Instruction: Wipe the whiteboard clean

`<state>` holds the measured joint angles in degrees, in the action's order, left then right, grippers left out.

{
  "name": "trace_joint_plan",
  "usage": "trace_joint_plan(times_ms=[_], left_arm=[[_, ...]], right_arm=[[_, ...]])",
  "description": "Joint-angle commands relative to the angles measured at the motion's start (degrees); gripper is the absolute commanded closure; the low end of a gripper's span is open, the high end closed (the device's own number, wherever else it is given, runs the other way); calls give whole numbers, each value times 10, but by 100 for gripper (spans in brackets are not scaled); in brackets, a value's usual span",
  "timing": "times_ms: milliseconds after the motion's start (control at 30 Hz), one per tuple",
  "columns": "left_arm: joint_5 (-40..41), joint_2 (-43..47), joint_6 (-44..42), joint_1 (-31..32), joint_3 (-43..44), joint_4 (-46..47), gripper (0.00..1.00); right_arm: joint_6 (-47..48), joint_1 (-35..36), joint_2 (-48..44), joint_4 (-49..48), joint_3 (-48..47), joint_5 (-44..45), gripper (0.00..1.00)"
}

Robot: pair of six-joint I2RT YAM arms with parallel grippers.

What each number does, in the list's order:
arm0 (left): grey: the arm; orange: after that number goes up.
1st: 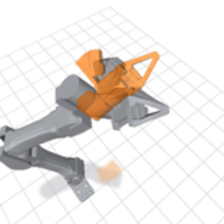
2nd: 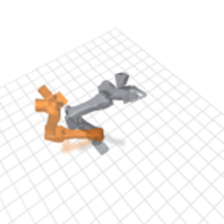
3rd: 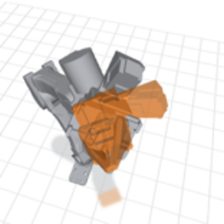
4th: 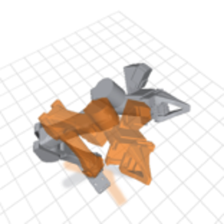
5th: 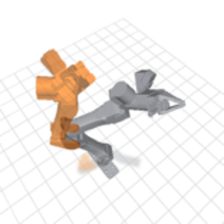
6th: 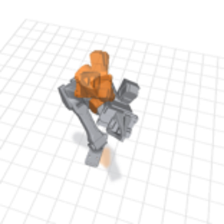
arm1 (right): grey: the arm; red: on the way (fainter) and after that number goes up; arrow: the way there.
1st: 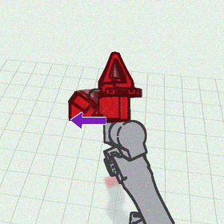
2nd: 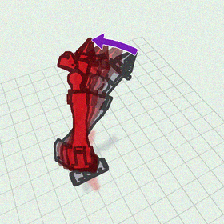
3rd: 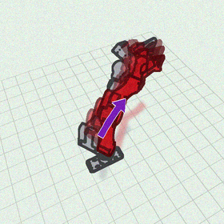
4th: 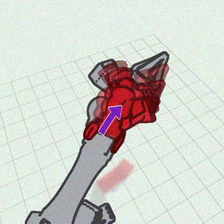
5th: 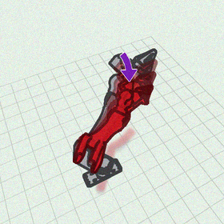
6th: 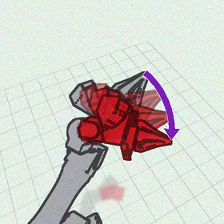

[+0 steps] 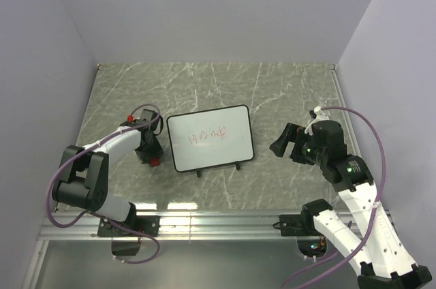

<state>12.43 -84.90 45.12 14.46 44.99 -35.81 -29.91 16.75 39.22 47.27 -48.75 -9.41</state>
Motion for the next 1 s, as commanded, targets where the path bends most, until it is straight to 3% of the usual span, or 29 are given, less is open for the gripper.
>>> trace_joint_plan(times_ms=[0,200,967], left_arm=[[12,-3,2,0,-3,22,57],[21,-11,6,0,3,14,100],[28,37,-8,0,11,10,100]], right_arm=[[14,5,-6,3,-24,14,1],[14,6,-1,-11,-16,13,1],[15,6,-12,-26,4,16,1]])
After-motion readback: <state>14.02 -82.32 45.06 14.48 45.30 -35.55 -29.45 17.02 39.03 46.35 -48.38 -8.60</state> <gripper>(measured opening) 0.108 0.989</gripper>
